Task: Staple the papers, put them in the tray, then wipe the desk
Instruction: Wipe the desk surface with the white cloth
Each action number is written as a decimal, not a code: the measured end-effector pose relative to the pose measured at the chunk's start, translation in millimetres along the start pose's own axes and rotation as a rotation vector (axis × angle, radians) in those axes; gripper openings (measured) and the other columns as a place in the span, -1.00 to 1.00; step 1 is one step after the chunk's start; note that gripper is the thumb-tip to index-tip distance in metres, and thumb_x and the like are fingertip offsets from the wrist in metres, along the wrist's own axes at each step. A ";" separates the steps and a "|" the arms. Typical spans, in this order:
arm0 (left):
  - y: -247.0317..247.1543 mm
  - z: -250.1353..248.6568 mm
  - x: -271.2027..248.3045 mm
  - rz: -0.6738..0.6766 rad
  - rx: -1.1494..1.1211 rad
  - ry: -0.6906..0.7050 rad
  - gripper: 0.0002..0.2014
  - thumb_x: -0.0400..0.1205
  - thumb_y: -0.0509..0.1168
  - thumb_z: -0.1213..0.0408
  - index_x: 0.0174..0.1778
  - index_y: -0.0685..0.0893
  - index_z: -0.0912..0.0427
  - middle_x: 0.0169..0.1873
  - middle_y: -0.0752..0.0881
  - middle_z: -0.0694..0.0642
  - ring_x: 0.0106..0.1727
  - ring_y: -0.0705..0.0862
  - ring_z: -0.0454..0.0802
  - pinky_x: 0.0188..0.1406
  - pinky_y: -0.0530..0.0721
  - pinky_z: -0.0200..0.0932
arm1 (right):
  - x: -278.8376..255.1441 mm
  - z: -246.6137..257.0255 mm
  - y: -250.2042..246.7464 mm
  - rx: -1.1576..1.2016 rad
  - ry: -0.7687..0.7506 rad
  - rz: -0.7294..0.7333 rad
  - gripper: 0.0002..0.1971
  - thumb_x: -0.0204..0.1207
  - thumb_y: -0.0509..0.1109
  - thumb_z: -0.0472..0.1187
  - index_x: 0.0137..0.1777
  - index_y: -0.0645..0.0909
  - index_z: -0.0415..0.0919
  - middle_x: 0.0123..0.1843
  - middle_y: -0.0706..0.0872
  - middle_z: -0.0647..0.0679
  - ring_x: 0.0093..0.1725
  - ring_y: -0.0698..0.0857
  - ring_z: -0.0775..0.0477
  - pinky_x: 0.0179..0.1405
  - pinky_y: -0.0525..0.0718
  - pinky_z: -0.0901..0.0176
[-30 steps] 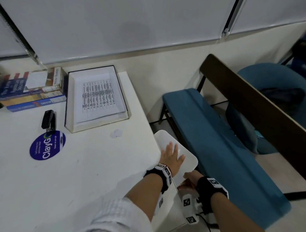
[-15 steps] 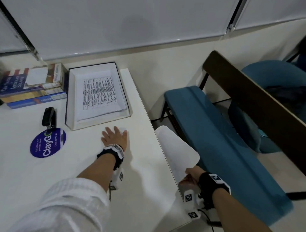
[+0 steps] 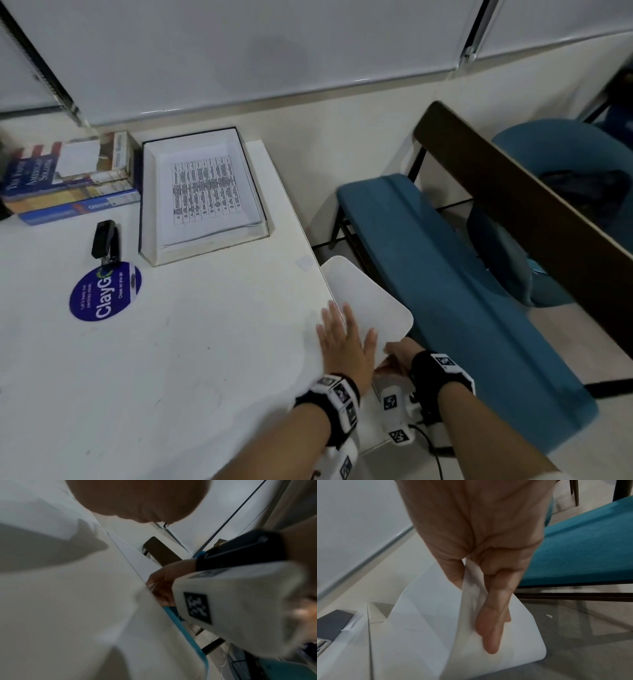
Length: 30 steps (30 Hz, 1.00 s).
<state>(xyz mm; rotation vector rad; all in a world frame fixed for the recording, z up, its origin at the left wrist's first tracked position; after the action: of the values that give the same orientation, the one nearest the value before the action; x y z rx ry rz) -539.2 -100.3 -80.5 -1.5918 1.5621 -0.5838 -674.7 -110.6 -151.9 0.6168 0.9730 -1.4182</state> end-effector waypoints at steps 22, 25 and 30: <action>-45.6 40.5 131.4 0.224 0.310 -0.096 -0.34 0.72 -0.19 -0.05 0.64 -0.13 0.30 0.68 -0.18 0.24 0.69 -0.19 0.18 0.69 -0.16 0.08 | 13.0 12.5 10.8 0.042 -0.086 -0.020 -0.68 0.53 0.01 -0.61 0.22 0.42 -0.43 -0.42 0.56 -0.27 -0.86 0.60 0.02 -0.90 0.46 0.42; -13.2 13.8 103.8 0.320 0.375 0.053 -0.34 0.72 -0.21 -0.06 0.65 -0.15 0.26 0.68 -0.22 0.21 0.69 -0.24 0.14 0.68 -0.25 0.09 | 15.1 20.4 12.2 0.060 -0.085 -0.014 -0.76 0.53 0.02 -0.60 0.10 0.42 -0.45 -0.50 0.58 -0.28 -0.87 0.59 0.02 -0.90 0.45 0.43; 7.2 -21.8 72.9 0.563 0.381 0.220 -0.41 0.74 -0.18 -0.01 0.65 -0.07 0.19 0.69 -0.08 0.19 0.70 -0.11 0.10 0.70 -0.14 0.06 | 12.9 21.9 11.0 0.054 -0.054 0.019 -0.72 0.55 0.05 -0.54 0.20 0.47 -0.50 -0.31 0.59 -0.31 -0.73 0.70 -0.11 -0.81 0.56 0.36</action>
<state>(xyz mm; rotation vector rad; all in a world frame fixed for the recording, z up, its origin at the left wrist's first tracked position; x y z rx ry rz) -551.6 -175.2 -89.3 -0.7754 1.8285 -0.6986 -661.4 -134.7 -154.0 0.6232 0.8868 -1.4404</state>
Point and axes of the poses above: each hand's wrist, its own x-axis towards the middle knuckle, its own y-axis out of the palm, z = x × y, the point moved 7 cm from there along x, towards the middle knuckle
